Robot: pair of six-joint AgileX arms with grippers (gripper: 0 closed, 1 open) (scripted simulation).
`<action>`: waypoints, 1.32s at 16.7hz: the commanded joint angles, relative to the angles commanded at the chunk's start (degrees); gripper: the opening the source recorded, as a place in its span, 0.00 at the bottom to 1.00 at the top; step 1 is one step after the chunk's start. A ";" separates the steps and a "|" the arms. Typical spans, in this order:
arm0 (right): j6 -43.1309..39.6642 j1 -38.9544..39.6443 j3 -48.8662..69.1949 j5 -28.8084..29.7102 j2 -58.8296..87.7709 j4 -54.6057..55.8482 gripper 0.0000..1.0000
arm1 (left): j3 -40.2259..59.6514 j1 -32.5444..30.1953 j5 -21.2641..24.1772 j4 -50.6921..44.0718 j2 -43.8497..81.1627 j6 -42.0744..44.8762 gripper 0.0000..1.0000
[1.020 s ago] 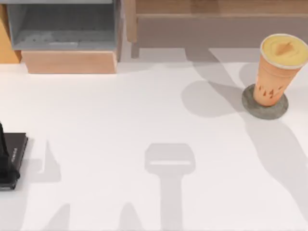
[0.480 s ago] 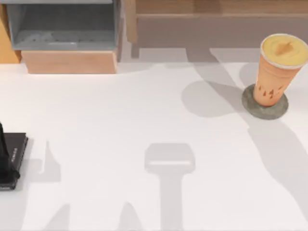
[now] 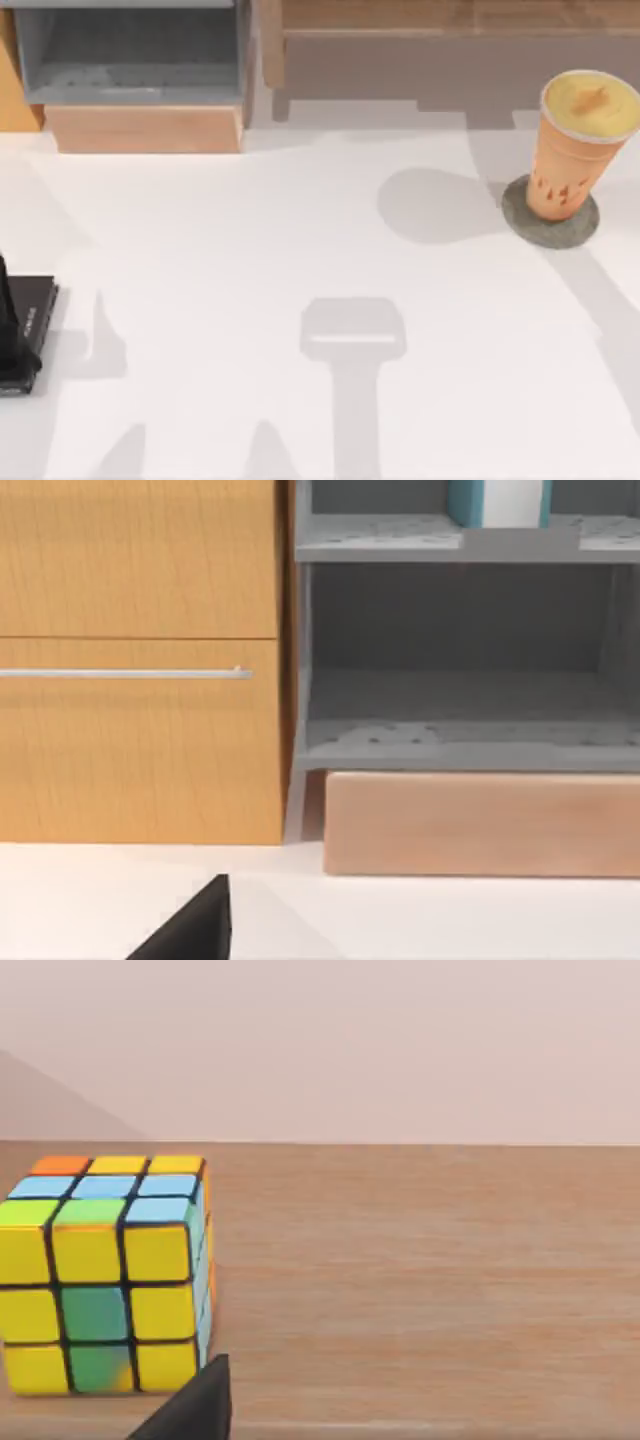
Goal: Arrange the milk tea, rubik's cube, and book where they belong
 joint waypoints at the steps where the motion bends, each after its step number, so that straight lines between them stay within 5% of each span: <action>1: -0.08 -1.28 -5.51 -1.30 -5.46 0.00 1.00 | 0.00 0.00 0.00 0.00 0.00 0.00 1.00; 13: -0.67 -17.56 -74.75 -18.20 -74.51 0.40 1.00 | 0.00 0.00 0.00 0.00 0.00 0.00 1.00; 22: -0.72 -21.53 -88.35 -22.48 -88.18 0.55 1.00 | 0.00 0.00 0.00 0.00 0.00 0.00 1.00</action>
